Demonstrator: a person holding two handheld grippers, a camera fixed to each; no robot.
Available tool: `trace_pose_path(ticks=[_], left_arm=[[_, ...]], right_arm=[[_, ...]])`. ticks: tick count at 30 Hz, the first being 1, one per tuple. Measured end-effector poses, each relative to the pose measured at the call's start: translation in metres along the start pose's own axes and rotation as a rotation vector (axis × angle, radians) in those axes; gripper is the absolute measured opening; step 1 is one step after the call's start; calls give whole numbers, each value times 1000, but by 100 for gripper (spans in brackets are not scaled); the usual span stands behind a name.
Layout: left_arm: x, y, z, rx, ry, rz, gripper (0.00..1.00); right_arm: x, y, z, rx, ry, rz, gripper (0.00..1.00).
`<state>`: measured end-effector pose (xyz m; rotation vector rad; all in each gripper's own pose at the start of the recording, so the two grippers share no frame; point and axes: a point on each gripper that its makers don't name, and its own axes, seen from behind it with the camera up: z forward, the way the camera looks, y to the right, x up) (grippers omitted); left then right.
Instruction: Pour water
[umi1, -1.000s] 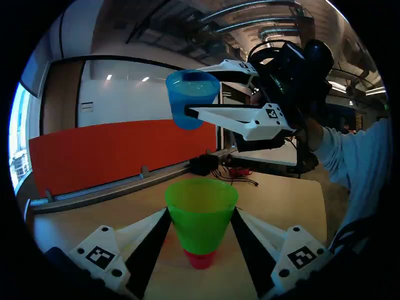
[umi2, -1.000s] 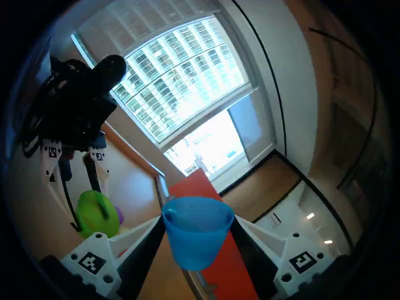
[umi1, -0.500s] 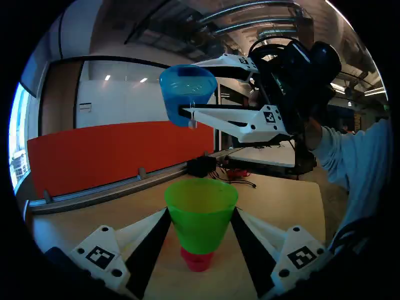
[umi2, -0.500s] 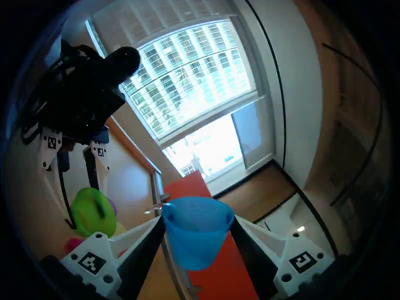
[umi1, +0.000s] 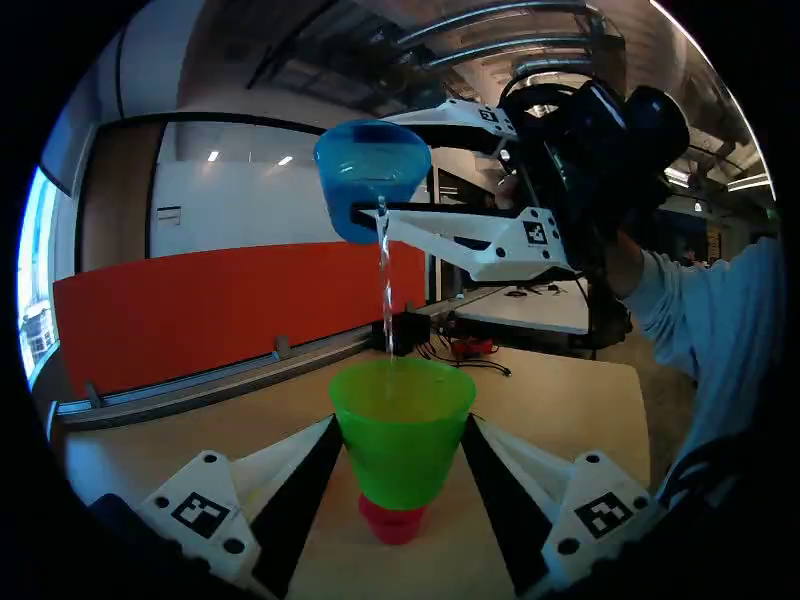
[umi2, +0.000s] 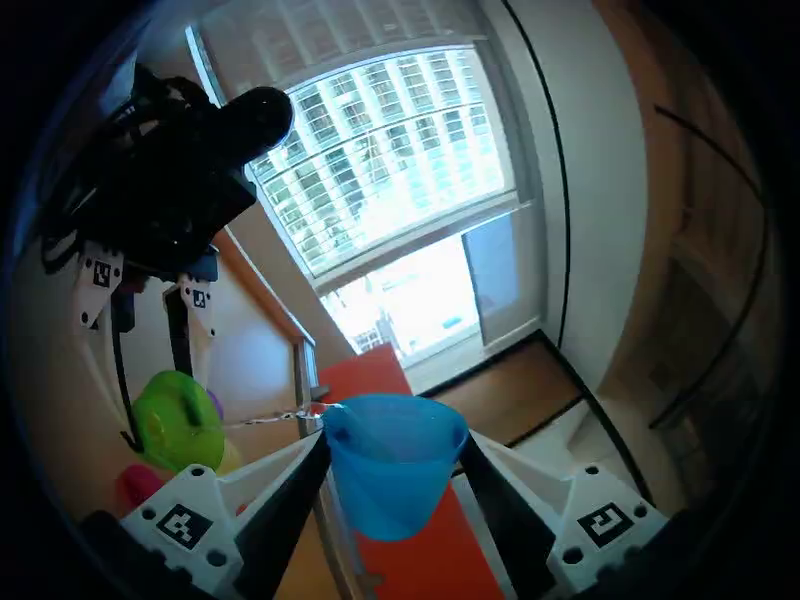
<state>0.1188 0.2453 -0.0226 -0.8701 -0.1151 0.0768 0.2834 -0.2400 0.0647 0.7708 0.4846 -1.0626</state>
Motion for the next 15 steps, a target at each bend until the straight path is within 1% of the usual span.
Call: trace_pose_path(ticks=[15], left_arm=[[3,-1,0,1,5,3,83]], right_arm=[[4,7,2,-15,6,-67,91]])
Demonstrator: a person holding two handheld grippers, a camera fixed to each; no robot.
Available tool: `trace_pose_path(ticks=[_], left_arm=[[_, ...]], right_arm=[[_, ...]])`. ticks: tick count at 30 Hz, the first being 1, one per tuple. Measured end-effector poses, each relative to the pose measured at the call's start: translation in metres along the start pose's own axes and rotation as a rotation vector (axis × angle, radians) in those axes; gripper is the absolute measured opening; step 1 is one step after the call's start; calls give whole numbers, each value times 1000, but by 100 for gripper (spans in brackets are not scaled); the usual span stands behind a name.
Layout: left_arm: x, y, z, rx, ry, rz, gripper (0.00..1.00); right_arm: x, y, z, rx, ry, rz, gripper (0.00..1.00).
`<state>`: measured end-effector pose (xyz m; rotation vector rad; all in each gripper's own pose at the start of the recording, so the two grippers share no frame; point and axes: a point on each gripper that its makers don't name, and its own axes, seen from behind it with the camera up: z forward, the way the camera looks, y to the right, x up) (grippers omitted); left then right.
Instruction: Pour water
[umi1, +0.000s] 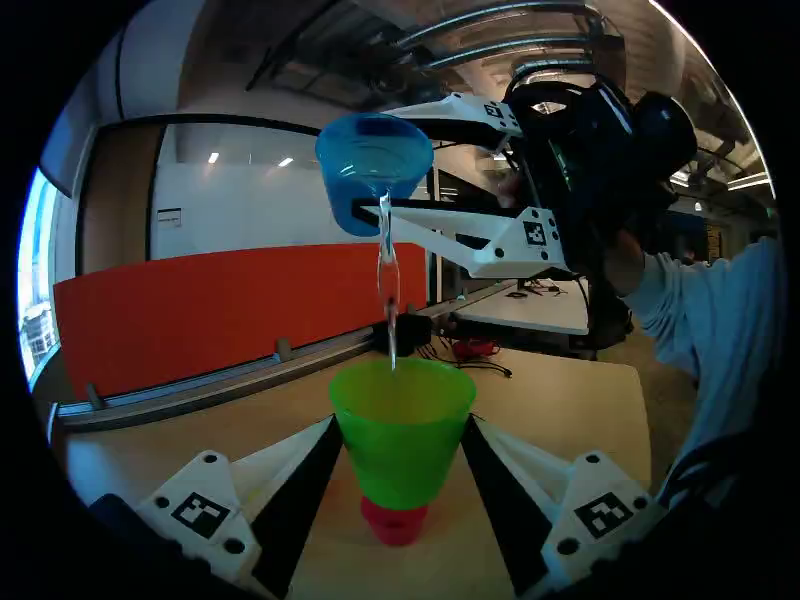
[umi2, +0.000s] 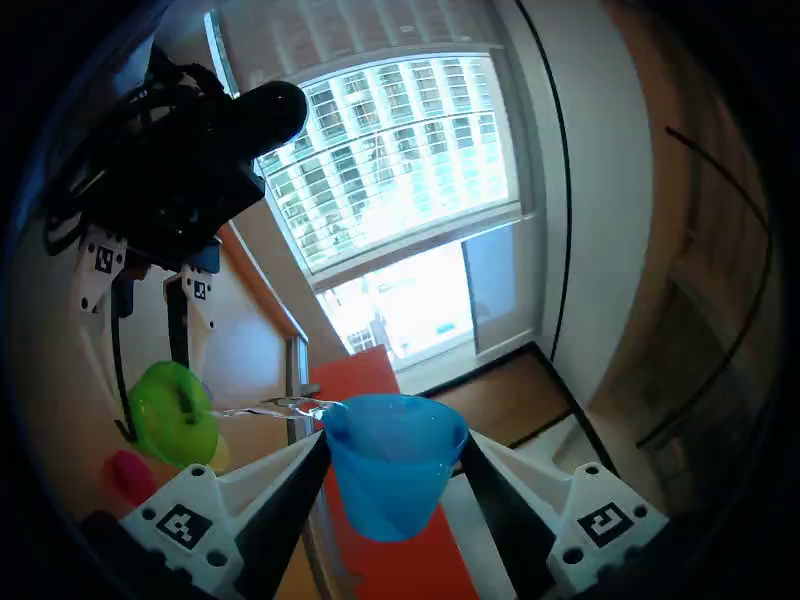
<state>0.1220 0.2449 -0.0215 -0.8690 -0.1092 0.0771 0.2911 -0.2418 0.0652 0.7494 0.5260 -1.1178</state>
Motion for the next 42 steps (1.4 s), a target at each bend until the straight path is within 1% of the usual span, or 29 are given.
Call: trace_pose_path(ticks=[29,35,42], left_arm=[[1,-5,1,3,7,-1,82],[-1,-4,1,1,5,1,82],[3,-4,2,1,14,1,82]], right_arm=[[3,12,4,-23,1,-125,91],[3,14,5,-29,0,-148,91],[6,18,7,-36,-2,-187,91]])
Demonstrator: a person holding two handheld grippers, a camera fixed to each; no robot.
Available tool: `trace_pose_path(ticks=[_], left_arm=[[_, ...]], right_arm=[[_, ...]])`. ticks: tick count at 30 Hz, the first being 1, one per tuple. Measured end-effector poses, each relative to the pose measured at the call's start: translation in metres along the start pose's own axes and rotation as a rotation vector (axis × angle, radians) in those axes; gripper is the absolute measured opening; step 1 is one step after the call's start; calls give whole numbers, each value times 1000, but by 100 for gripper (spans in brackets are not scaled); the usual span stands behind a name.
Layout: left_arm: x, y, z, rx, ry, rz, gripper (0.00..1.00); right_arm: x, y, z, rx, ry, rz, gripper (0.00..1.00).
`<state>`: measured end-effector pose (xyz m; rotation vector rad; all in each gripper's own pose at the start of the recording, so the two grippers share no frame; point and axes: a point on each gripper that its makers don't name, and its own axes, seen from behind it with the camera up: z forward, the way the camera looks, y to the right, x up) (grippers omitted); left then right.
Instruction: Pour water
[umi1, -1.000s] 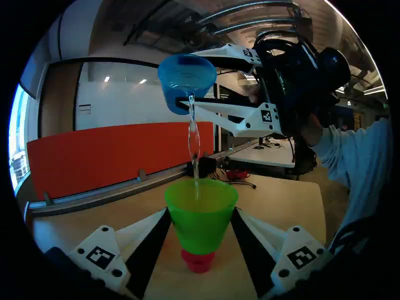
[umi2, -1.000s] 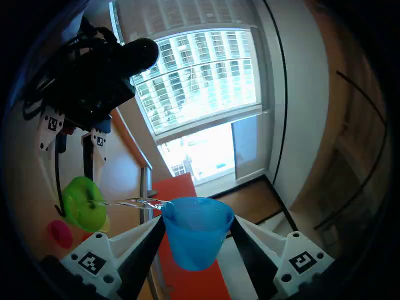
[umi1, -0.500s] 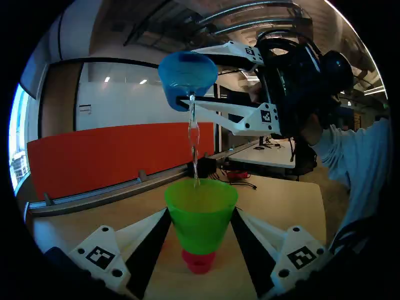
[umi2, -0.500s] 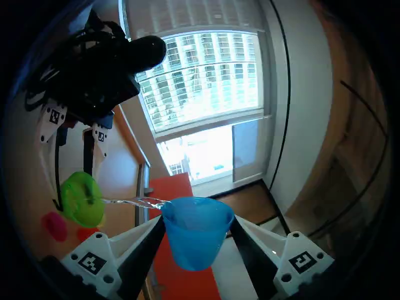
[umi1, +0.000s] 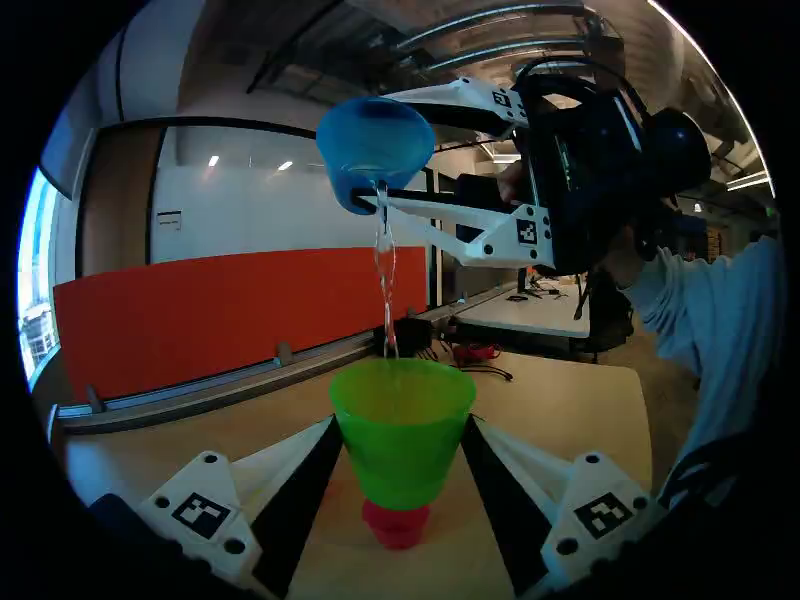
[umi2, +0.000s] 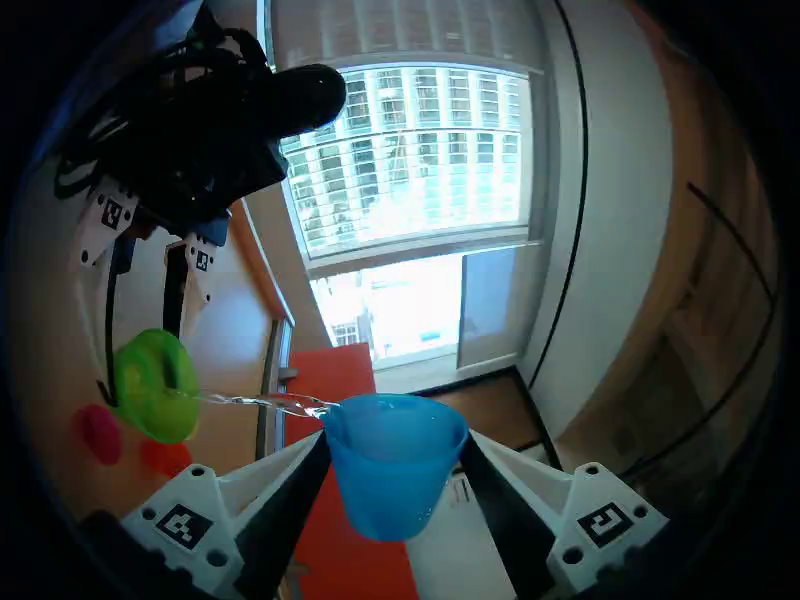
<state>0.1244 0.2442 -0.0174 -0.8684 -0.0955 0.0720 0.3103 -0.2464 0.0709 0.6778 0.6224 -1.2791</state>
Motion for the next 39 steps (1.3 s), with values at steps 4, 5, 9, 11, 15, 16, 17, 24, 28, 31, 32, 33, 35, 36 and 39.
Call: trace_pose_path(ticks=[4,5,9,11,15,16,17,24,28,31,32,33,35,36,39], left_arm=[[1,0,0,0,4,-3,82],[1,0,0,1,5,-3,82],[2,0,0,2,7,-3,82],[2,0,-1,2,8,-4,82],[3,-1,-1,4,11,-5,82],[3,-1,-1,4,11,-5,82],[3,-1,-1,4,12,-5,82],[4,0,-1,3,16,-8,82],[4,0,-1,3,17,-8,82],[5,0,-1,3,18,-8,82],[5,0,-1,3,19,-9,82],[5,0,-1,4,20,-9,82],[5,0,-2,4,21,-10,82],[5,0,-2,4,21,-10,82],[6,0,-2,5,22,-10,82]], right_arm=[[2,2,2,0,0,-22,91],[2,3,2,0,0,-28,91],[5,4,3,2,1,-46,91],[6,4,4,2,2,-53,91],[8,6,6,-1,3,-75,91],[8,6,6,-1,3,-80,91],[8,6,6,-1,3,-85,91],[11,6,8,0,4,-127,91],[14,6,8,0,6,-150,91],[16,6,9,-1,7,-173,91],[17,6,9,-2,6,-181,91],[17,5,9,-1,6,-189,91],[18,5,10,1,5,-203,91],[18,4,10,1,5,-209,91],[21,4,11,1,7,-225,91]])
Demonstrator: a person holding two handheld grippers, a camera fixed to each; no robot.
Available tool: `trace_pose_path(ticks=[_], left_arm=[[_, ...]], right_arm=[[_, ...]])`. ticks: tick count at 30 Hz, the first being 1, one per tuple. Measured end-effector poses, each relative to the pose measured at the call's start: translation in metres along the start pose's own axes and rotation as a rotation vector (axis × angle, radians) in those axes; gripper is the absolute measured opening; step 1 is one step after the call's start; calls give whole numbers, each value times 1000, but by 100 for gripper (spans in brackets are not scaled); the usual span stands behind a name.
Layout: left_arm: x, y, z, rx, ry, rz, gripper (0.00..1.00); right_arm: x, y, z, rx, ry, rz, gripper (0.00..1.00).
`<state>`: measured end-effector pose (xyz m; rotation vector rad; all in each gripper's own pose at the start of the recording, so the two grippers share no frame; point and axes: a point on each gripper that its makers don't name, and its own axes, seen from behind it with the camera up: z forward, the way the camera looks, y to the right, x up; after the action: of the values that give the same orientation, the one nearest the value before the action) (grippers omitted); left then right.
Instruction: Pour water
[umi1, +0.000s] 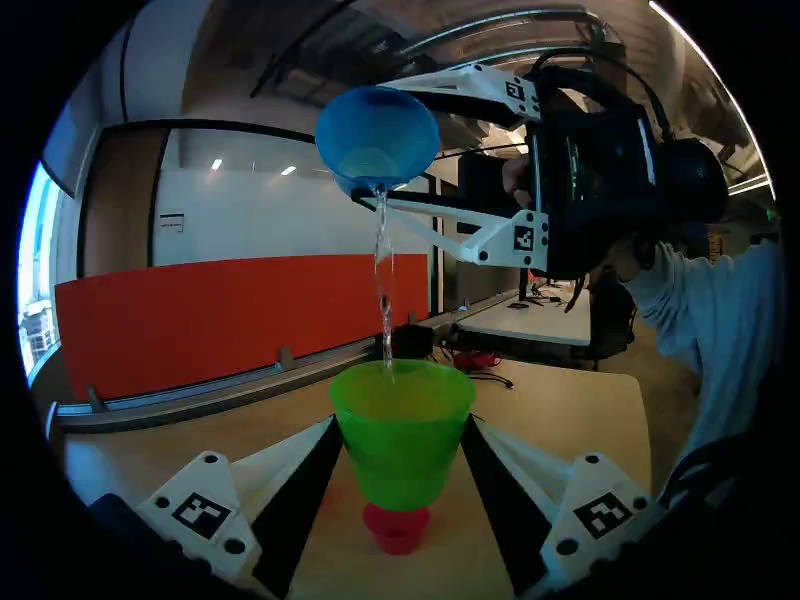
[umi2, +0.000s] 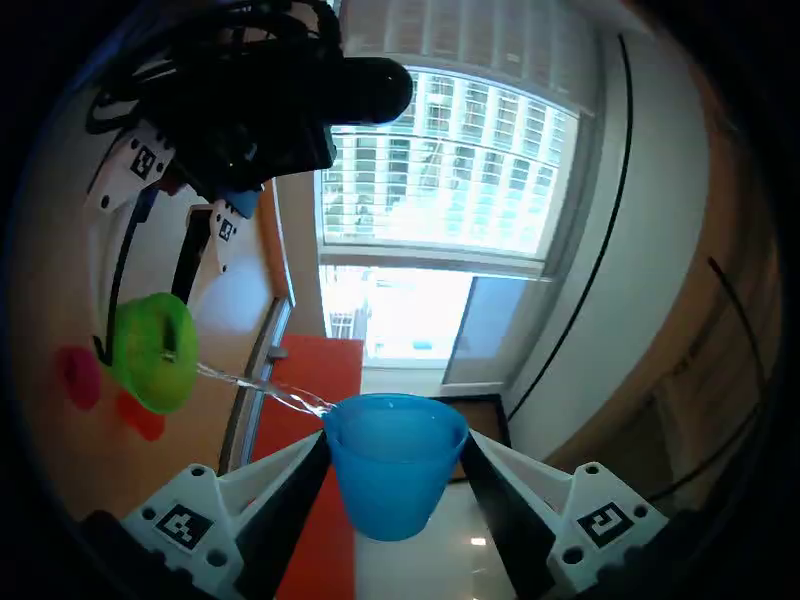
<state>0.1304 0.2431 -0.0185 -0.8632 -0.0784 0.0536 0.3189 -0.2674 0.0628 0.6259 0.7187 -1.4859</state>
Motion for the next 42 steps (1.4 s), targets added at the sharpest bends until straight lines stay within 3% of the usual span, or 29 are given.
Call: trace_pose_path(ticks=[20,42], left_arm=[[-1,-5,1,9,5,-10,82],[1,-9,0,17,8,-13,82]], right_arm=[[24,-11,7,19,19,-197,91],[25,-14,8,20,29,-166,91]])
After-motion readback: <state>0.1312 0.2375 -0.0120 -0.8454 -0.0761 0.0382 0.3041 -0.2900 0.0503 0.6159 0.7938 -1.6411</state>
